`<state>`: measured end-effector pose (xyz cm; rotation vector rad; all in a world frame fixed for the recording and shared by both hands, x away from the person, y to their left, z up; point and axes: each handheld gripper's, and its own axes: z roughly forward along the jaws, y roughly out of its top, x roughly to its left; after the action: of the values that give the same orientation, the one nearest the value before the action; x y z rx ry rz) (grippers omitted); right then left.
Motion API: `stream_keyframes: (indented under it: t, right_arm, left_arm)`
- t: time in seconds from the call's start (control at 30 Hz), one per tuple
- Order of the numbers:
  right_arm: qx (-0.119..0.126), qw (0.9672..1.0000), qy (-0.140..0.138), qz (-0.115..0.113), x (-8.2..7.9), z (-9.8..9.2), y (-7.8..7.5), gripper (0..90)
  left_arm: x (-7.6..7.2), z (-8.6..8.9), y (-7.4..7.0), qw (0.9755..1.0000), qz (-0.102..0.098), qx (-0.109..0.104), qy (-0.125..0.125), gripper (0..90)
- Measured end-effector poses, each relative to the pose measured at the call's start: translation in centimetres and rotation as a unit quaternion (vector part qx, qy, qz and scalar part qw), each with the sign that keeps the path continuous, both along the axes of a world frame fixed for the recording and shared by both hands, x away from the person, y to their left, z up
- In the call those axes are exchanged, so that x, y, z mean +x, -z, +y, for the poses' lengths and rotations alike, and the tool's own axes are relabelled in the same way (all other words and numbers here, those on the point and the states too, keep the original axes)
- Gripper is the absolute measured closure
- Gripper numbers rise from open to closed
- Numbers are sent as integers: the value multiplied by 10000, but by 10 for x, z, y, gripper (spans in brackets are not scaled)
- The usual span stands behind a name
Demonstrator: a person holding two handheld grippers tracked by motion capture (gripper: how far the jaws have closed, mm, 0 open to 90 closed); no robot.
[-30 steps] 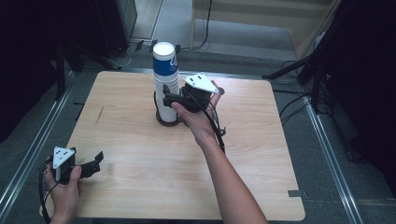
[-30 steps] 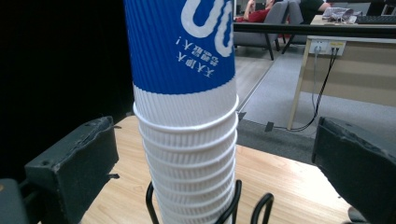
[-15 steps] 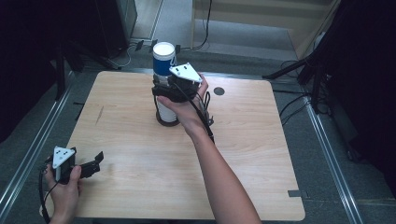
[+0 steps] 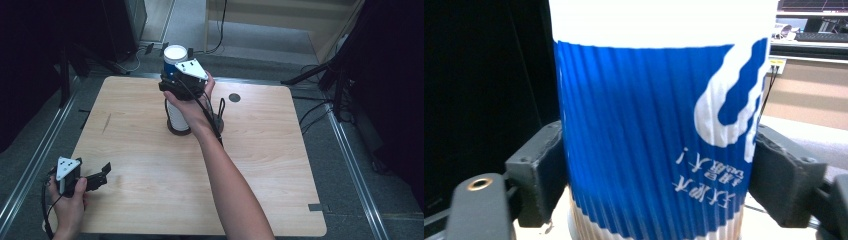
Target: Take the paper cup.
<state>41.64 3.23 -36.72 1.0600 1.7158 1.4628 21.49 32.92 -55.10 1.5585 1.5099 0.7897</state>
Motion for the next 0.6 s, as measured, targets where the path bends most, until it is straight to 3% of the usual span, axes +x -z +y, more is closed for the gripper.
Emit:
stream_keyframes:
  t: [0.23, 0.37, 0.6]
  right_arm:
    - [-61, 9999, -9, -99, 0, 1, 0, 196]
    - [34, 9997, 38, -251, -1, -1, -4, 214]
    - [97, 9989, -24, -467, -8, 0, -29, 216]
  left_arm:
    - [0, 0, 0, 10000, 6, 8, 13, 6]
    - [0, 0, 0, 10000, 11, 20, 18, 6]
    - [0, -1, 0, 10000, 7, 39, 18, 6]
